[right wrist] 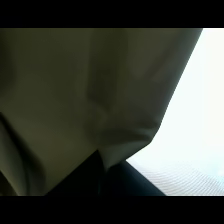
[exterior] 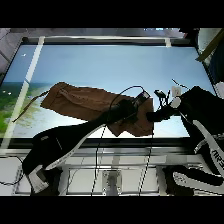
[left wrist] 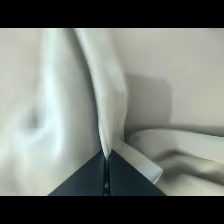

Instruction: Fold the clothes and pants, and hang the long-sleeved shirts on hangers.

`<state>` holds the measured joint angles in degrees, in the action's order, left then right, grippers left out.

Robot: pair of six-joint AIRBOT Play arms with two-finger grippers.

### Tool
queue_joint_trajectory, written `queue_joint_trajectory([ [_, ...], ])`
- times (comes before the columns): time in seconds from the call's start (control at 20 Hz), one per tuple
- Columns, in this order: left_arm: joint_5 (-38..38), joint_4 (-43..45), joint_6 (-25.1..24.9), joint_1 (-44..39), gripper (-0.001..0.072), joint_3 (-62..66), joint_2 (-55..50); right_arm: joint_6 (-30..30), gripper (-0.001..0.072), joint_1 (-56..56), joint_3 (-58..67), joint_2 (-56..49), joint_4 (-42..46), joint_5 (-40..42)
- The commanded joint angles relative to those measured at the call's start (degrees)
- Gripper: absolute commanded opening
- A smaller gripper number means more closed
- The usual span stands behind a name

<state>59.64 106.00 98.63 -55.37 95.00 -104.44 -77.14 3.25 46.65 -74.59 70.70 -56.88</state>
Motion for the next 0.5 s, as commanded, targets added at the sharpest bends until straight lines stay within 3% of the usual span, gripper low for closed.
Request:
queue_joint_trajectory([
  [0.0, 1.1, 5.0, 0.2, 4.5, 0.0018, 0.2, 1.7, 0.1, 0.0034, 0.0, 0.0, 0.0, -0.2, 0.0],
  [0.15, -0.7, 5.0, -0.1, 10.1, 0.0018, 0.2, 1.6, 0.1, 0.0033, 0.0, 0.0, 0.0, -0.5, 0.0],
  [0.45, -11.5, 4.7, 0.0, 17.3, 0.0026, 0.2, 1.6, 0.1, 0.0034, 0.0, 0.0, 0.0, -3.5, 1.2],
])
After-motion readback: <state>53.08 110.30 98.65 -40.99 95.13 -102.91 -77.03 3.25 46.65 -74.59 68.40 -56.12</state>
